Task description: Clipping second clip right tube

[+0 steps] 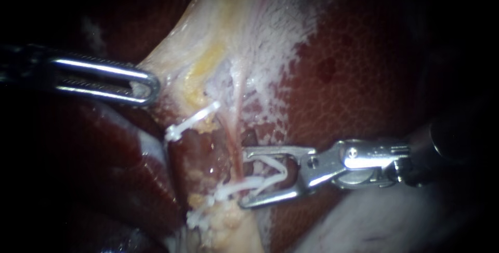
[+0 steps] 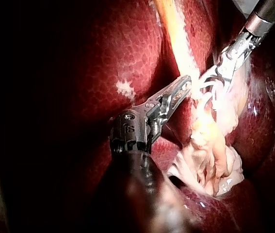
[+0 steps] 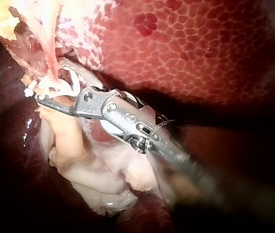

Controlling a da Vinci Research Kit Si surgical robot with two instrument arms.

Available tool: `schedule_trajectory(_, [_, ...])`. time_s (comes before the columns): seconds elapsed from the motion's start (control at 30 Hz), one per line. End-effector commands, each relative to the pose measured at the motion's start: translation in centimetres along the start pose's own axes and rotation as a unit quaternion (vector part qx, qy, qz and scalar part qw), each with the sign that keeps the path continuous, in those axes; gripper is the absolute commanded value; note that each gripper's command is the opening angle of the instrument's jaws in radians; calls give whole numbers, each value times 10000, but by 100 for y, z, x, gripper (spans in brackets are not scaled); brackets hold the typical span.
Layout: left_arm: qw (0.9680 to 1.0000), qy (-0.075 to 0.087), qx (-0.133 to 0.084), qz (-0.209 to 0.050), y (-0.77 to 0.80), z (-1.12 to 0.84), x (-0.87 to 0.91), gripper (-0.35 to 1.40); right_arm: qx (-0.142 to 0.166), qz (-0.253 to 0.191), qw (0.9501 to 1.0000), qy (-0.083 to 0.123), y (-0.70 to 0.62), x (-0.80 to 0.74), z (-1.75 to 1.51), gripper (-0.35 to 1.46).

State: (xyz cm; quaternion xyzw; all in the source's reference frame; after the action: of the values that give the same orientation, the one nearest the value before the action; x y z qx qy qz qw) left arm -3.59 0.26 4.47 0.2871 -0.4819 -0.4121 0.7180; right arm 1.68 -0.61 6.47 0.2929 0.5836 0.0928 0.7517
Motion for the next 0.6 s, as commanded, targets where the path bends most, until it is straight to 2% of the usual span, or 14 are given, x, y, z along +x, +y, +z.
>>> schedule_trajectory(0.03, [10000,1,0,1,0,0,0,-18,5,29,10000,-1,0,1,2,60])
schedule_trajectory(0.37, [10000,0,-1,0,0,1,0,-18,69,247,9997,-7,-6,9,17,58])
schedule_trajectory(0.6, [10000,-1,-3,0,0,1,0,-18,74,656,9978,-2,-7,7,15,51])
